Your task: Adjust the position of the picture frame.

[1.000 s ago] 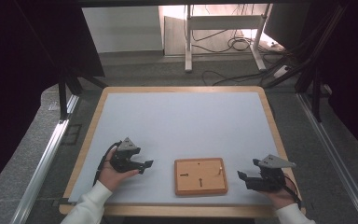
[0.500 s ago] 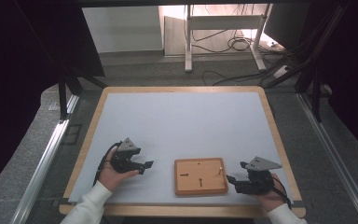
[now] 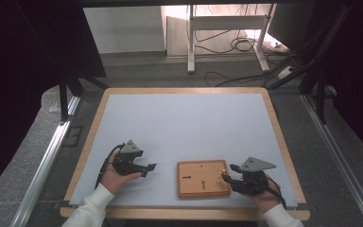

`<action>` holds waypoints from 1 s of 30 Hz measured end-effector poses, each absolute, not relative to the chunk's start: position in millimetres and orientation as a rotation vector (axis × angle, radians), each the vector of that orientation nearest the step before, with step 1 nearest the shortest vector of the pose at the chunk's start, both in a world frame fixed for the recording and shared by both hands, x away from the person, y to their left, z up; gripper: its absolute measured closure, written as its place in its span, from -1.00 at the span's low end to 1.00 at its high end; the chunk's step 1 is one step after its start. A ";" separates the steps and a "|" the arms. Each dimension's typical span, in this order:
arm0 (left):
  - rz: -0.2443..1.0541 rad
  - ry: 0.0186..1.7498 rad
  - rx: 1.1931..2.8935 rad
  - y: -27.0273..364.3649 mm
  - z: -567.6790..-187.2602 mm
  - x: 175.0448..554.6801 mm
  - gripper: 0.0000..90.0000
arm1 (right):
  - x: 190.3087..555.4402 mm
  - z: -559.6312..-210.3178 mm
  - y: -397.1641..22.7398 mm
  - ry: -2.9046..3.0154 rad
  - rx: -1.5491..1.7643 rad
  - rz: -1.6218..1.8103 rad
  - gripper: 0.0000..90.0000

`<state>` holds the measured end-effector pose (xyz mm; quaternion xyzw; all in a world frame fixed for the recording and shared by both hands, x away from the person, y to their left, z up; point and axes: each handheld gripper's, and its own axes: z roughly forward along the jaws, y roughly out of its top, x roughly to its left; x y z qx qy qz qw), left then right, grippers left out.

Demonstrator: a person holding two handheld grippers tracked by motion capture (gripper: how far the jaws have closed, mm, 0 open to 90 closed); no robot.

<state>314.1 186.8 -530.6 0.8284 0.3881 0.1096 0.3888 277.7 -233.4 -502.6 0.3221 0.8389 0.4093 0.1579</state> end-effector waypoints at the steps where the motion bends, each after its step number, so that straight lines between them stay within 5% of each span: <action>1: 0.278 0.987 2.107 186.8 -530.8 314.2 -0.56 | 278.6 -503.1 -231.9 2.413 0.923 1.165 0.16; 14: 0.298 1.002 2.093 188.4 -530.6 314.6 -0.57 | 286.7 -509.5 -220.3 2.475 0.885 1.116 0.87; 30: 0.312 1.008 2.084 186.8 -530.7 314.1 -0.57 | 303.9 -496.5 -209.8 2.416 0.845 1.161 0.90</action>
